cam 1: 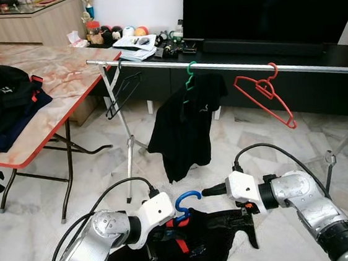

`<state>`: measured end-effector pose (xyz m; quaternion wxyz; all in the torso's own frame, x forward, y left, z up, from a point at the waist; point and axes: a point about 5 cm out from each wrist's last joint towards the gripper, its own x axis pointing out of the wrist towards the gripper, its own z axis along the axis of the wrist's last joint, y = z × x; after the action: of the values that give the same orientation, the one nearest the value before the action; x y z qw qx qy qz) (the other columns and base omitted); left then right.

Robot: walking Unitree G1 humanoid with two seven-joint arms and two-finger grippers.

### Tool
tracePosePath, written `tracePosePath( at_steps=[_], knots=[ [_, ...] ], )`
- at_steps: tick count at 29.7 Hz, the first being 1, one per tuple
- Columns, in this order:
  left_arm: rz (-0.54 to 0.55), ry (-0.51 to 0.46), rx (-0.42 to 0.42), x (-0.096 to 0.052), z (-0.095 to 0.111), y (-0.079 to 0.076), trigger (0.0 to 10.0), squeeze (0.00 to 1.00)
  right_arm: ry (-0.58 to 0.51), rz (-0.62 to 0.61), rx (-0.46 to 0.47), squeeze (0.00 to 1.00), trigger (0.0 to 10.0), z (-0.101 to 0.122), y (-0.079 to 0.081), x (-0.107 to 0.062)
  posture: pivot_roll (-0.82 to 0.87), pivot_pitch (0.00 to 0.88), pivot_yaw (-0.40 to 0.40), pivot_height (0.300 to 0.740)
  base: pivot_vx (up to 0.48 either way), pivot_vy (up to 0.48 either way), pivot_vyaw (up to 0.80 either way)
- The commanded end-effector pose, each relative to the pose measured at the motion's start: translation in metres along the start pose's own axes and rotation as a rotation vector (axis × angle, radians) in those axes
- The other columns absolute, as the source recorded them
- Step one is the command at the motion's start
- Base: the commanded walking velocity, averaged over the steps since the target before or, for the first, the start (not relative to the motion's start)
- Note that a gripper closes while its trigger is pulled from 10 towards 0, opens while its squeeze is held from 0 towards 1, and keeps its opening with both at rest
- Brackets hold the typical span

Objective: Hang hanger

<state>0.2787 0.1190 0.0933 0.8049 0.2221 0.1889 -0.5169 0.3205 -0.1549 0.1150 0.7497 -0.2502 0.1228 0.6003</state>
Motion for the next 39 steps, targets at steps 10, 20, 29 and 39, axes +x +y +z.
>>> tracePosePath(
  at_steps=[10, 20, 29, 39],
  knots=[
    [0.435, 0.006, -0.116, -0.021, -0.038, 0.021, 0.4, 0.0, 0.022, -0.521, 0.218, 0.0, 10.0, -0.037, -0.012, -0.008, 0.14, 0.0, -0.027, 0.74, 0.0, 0.0, 0.0],
    [0.795, -0.06, -0.32, -0.058, -0.068, 0.028, 10.0, 0.0, 0.301, -0.96, 0.919, 0.0, 10.0, -0.141, 0.078, 0.009, 0.13, 0.0, -0.026, 0.74, 0.0, 0.0, 0.0],
    [0.859, -0.034, -0.383, -0.064, -0.082, 0.016, 10.0, 0.0, 0.382, -1.081, 1.205, 0.0, 10.0, -0.164, 0.132, 0.019, 0.14, 0.0, -0.019, 0.74, 0.0, 0.0, 0.0],
    [1.002, 0.048, -0.318, -0.08, -0.096, 0.027, 10.0, 0.0, 0.448, -1.077, 1.232, 0.0, 10.0, -0.169, 0.156, 0.026, 0.14, 0.0, -0.024, 0.74, 0.0, 0.0, 0.0]
  ],
)
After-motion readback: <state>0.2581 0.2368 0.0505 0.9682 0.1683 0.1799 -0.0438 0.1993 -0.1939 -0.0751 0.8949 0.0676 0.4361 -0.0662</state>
